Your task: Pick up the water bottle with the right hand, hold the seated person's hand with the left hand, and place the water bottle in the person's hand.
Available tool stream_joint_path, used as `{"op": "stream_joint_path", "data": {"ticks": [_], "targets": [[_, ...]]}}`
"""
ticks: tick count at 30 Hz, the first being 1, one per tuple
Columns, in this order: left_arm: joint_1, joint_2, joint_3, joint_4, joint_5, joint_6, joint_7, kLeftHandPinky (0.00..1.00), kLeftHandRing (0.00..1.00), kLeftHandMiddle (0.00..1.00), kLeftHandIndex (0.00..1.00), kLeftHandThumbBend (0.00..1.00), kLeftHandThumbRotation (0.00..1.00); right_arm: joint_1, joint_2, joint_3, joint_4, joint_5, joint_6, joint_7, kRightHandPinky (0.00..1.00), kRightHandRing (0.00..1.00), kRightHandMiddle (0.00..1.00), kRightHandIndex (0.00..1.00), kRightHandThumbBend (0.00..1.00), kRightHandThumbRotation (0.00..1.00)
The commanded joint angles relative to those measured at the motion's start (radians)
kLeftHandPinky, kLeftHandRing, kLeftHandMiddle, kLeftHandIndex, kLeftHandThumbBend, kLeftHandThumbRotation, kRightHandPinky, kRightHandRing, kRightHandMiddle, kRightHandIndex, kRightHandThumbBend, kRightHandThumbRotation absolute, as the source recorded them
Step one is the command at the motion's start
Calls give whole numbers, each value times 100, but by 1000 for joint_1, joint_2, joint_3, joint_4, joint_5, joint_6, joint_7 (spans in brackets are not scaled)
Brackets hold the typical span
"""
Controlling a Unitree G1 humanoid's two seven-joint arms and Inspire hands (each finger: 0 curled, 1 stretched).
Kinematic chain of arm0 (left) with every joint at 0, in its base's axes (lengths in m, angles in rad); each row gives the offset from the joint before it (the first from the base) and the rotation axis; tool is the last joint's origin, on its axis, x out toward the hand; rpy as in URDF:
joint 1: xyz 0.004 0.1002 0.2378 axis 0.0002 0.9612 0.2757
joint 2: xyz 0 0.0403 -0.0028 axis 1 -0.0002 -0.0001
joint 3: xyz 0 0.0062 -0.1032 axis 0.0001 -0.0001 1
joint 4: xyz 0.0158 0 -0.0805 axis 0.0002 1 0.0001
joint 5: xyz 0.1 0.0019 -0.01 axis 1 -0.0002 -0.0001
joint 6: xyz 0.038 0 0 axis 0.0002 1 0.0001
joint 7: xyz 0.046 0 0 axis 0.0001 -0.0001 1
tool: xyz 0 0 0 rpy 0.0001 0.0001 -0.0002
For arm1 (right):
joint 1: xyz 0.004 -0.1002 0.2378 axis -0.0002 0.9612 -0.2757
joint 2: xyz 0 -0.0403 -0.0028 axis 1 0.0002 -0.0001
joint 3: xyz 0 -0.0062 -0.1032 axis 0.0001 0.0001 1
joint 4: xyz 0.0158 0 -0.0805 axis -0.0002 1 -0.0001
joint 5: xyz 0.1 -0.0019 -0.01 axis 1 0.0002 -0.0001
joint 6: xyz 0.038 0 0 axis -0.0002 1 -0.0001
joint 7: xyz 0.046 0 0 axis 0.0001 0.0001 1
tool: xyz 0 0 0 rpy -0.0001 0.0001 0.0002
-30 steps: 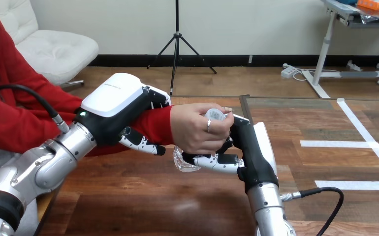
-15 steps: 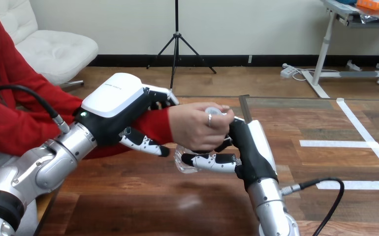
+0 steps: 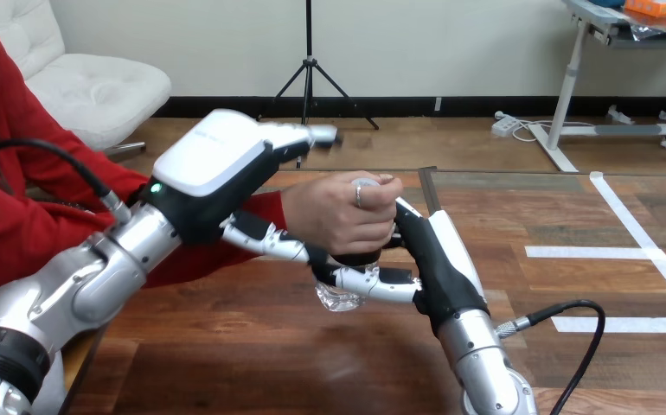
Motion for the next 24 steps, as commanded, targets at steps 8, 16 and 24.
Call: {"op": "stream_joint_path", "data": {"ticks": [8, 16, 24], "targets": [[27, 26, 48, -109, -8, 39, -3, 87, 96, 99, 100, 100, 61, -1, -30, -9, -41, 19, -31, 14, 100, 100, 100, 100, 100, 64], [51, 32, 62, -142, -16, 52, -28, 87, 97, 100, 100, 100, 61, 15, -38, -15, -45, 27, -32, 20, 100, 100, 100, 100, 100, 67], [71, 30, 74, -155, -31, 52, -45, 86, 97, 100, 100, 100, 64, 27, -48, -20, -41, 28, -37, 9, 100, 100, 100, 100, 100, 67]]}}
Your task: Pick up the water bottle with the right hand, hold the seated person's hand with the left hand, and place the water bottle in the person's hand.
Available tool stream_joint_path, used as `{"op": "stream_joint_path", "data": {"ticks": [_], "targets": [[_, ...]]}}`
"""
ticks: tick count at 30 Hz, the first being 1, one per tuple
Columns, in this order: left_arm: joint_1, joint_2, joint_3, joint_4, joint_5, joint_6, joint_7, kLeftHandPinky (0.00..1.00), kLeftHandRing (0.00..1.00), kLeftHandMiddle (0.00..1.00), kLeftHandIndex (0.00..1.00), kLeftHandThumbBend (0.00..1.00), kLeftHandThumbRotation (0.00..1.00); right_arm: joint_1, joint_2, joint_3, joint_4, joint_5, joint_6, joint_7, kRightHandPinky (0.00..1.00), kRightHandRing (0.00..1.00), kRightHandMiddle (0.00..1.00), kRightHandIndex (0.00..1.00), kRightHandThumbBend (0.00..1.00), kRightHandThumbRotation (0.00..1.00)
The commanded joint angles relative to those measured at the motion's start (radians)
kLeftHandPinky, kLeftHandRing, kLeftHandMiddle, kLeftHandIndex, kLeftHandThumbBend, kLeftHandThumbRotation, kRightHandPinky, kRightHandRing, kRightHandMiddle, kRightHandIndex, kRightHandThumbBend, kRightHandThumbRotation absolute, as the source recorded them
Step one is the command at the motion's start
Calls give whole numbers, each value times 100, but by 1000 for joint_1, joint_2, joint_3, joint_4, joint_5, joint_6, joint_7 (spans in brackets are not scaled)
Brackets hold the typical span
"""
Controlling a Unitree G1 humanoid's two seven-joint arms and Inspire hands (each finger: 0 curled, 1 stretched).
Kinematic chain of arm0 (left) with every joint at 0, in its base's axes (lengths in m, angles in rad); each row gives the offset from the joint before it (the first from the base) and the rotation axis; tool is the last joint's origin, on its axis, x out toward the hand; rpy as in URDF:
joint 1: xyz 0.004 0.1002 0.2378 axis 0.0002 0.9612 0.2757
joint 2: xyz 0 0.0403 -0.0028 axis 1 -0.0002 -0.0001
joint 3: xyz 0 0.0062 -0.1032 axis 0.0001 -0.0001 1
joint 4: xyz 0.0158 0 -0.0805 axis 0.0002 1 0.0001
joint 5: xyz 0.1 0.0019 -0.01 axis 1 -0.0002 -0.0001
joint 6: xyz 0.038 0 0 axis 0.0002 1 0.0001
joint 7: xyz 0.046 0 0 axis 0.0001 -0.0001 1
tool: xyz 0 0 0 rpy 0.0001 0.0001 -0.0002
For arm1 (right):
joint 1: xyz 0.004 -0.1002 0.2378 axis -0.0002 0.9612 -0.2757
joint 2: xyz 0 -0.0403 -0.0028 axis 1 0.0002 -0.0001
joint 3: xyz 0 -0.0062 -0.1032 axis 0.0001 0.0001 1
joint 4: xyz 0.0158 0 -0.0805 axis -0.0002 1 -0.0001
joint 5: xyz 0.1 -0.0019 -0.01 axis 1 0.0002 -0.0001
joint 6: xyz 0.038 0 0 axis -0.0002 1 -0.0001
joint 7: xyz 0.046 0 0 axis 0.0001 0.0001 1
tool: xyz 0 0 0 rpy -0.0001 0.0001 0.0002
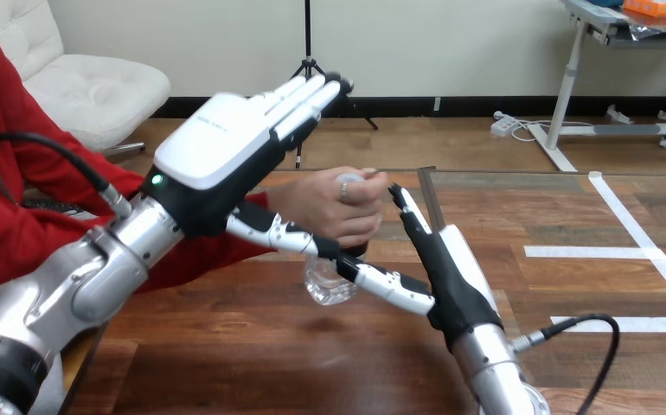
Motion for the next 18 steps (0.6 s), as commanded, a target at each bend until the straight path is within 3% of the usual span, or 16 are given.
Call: {"op": "stream_joint_path", "data": {"ticks": [1, 18], "targets": [[8, 14, 34, -33, -19, 10, -6, 86, 97, 100, 100, 100, 64, -21, -10, -17, -38, 17, -26, -7, 100, 100, 100, 100, 100, 67], [42, 3, 53, -38, -41, -30, -3, 85, 97, 100, 100, 100, 69, 14, -17, -46, -38, 44, -41, -23, 100, 100, 100, 100, 100, 64]]}}
